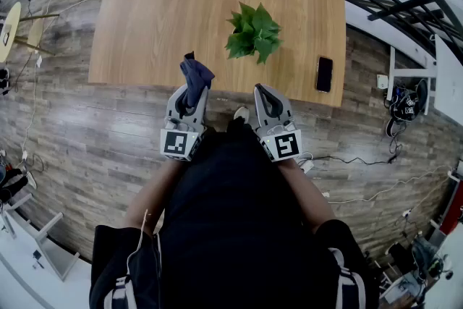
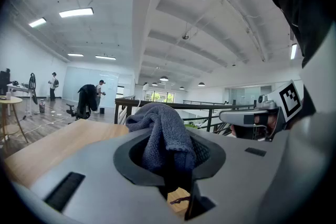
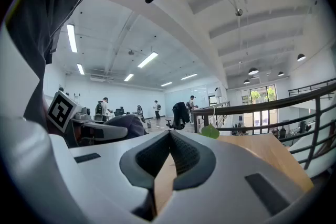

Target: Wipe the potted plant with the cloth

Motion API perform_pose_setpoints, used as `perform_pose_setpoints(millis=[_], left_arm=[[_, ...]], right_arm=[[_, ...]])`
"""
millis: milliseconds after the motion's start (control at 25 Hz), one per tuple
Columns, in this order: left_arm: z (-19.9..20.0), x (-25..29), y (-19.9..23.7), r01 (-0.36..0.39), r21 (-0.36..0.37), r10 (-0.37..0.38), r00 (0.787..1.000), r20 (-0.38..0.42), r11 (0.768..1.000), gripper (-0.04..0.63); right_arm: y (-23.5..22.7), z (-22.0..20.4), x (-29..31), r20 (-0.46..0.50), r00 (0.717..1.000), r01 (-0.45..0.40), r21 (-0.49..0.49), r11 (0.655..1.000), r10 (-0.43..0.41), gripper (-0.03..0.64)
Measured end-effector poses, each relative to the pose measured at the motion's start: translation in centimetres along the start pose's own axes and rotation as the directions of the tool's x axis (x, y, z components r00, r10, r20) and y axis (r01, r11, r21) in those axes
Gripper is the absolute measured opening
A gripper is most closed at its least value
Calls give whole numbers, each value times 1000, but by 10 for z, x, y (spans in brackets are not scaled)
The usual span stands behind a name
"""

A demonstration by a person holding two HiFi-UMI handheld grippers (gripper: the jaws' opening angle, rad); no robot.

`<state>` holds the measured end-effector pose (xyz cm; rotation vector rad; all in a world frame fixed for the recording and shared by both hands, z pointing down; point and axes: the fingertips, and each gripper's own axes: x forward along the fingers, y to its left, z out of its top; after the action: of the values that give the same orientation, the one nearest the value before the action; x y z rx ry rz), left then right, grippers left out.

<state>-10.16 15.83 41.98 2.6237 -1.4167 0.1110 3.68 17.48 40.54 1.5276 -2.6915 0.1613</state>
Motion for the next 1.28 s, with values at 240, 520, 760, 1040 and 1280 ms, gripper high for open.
perform_pose_setpoints(millis=[240,520,760,1040,1280], left_arm=[[-16,1,7,-7,-85,4,999,-33,996,115],[-34,8,18,-6,-160,0,999,-39,987,114],[-74,37,28,28,-166,-53,988,-144,986,115],[-111,89,50,91,-222,-138,968,-209,971,115],[-142,130,55,189,-307,-285,909,-306,933,115]], right_arm=[[-10,-5,-4,-10,1000,-10,-23,1000,10,15],[-44,-32,-19,-25,1000,-18,5,1000,18,18],[-73,-87,-6,-125,992,-29,54,998,35,190],[-100,-156,32,-309,951,3,-39,999,-15,258],[-87,-187,60,-458,877,-210,-101,972,142,273]])
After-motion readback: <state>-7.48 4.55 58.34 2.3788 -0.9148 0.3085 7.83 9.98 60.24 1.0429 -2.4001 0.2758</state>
